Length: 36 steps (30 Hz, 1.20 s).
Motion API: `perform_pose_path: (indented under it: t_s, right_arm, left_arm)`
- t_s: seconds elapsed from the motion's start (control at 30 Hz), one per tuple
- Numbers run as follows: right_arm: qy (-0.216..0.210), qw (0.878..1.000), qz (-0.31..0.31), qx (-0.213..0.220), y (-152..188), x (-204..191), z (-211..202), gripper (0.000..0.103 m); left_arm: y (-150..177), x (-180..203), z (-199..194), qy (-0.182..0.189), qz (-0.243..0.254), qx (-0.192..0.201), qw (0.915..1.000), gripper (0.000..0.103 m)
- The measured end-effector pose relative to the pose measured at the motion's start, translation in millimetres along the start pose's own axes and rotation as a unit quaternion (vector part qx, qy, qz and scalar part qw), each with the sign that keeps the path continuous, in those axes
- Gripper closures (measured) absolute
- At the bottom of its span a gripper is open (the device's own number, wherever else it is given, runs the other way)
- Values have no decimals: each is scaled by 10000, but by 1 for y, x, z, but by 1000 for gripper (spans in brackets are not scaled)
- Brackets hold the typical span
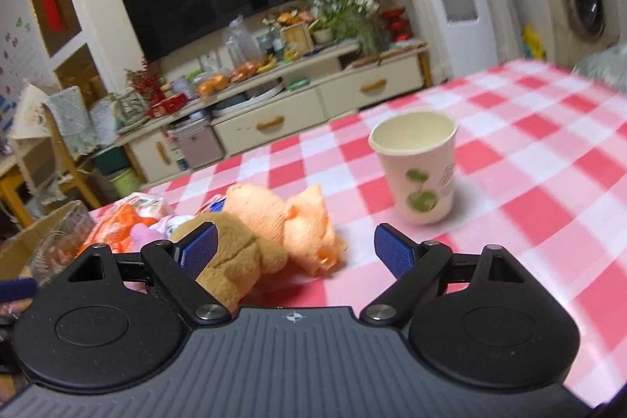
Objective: Organize soft objects
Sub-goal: 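Grasp brown plush slipper with left tool while right tool grasps brown teddy bear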
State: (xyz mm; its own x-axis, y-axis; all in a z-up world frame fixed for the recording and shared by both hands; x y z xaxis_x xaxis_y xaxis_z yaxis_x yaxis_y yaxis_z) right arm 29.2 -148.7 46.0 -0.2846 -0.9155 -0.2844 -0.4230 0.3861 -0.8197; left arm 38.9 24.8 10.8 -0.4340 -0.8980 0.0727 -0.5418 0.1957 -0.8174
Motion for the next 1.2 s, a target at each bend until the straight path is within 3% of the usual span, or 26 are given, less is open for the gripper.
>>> perform_pose_path:
  t_s: [0.33, 0.67, 0.83, 0.97, 1.03, 1.2]
  right_arm:
    - [-829, 9956, 239, -359, 6, -24, 14, 0]
    - [-1332, 9885, 255, -670, 16, -33, 3, 0]
    - [-1150, 9916, -180, -564, 18, -40, 10, 0]
    - [-1095, 9916, -136, -672, 22, -39, 20, 0]
    - [-1107, 9909, -58, -761, 25, -38, 24, 0]
    - [-1152, 9896, 21, -864, 25, -40, 27, 0]
  left_arm:
    - [26, 0, 34, -87, 52, -483, 9988, 1]
    - [34, 2, 54, -36, -15, -718, 9974, 3]
    - [39, 1, 61, -38, 3, -871, 9962, 17]
    - [42, 0, 64, 31, -74, -955, 9954, 27]
    - [44, 0, 64, 51, -58, -995, 9950, 37]
    - [44, -2, 64, 122, -161, -1003, 9948, 46]
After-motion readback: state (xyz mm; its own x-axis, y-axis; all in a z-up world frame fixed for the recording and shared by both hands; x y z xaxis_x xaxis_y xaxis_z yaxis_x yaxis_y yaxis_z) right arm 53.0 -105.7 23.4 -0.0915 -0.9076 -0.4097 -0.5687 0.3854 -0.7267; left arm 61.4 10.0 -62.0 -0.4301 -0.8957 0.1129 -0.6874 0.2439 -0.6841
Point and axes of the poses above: each gripper's, at about its wrist camera, not at the fingertips, and z roughly the way its jaws point, x to its right, y to its underside, the point moved 10 cm from there along z, roughly the way its jaws point, and after that the axes turned 9 degrees about y, right-handed, at the moved point
